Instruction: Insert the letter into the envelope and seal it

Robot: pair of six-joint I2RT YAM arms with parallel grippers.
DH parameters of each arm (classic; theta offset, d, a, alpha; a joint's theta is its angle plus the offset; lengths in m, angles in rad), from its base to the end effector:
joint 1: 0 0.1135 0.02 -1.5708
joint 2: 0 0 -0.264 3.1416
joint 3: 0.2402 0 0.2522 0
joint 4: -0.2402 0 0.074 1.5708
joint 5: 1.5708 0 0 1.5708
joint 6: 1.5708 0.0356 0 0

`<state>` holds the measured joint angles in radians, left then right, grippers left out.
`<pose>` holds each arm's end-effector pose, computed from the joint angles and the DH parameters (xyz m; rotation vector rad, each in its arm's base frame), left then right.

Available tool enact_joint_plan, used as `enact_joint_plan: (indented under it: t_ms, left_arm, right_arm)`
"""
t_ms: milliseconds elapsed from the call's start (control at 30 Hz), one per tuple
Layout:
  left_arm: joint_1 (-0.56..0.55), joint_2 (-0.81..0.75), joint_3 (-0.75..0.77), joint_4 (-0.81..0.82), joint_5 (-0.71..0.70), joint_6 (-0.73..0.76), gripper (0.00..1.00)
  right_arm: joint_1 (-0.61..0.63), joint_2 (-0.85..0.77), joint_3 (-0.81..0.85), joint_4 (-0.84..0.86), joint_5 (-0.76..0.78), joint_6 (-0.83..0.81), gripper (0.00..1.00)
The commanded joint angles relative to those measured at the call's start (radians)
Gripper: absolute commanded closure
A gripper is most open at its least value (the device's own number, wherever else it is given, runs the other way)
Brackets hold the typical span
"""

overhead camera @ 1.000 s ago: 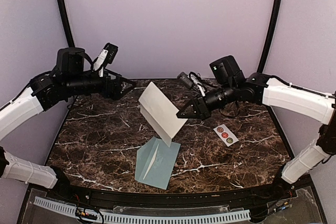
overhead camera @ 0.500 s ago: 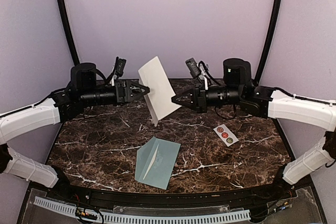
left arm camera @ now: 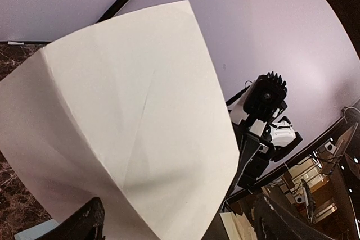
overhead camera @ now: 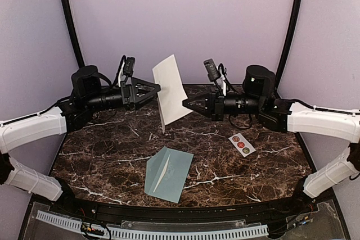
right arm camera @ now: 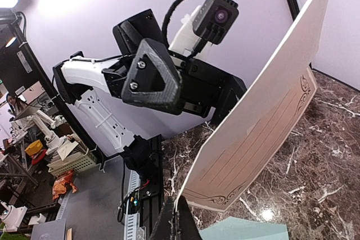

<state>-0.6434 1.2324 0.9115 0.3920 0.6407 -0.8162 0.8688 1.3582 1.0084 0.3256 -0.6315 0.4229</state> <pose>0.2161 -0.1886 0.3495 0.4449 1.7007 -1.5950 0.1891 0.2561 0.3415 -0.9171 1.5595 1.4623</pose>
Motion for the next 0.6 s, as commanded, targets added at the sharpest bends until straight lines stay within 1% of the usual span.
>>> enact_joint_plan:
  t_ms: [0,167,367,467,567]
  left_arm:
    - [0.001,0.013,-0.015,0.046,0.037,-0.038,0.09]
    - [0.001,0.034,-0.005,0.048,0.056,-0.046,0.09]
    - [0.001,0.045,-0.023,0.176,0.143,-0.1,0.09]
    - [0.001,0.049,-0.04,0.269,0.172,-0.145,0.09]
    - [0.001,0.057,-0.05,0.316,0.192,-0.183,0.1]
  right_arm:
    - [0.012,-0.038,-0.023,0.118,-0.025,0.022,1.0]
    - [0.013,-0.036,-0.025,0.143,-0.044,0.029,1.0]
    - [0.012,0.006,-0.043,0.203,-0.072,0.075,1.0]
    - [0.013,0.03,-0.054,0.256,-0.093,0.109,1.0]
    - [0.013,0.05,-0.061,0.283,-0.093,0.129,1.0]
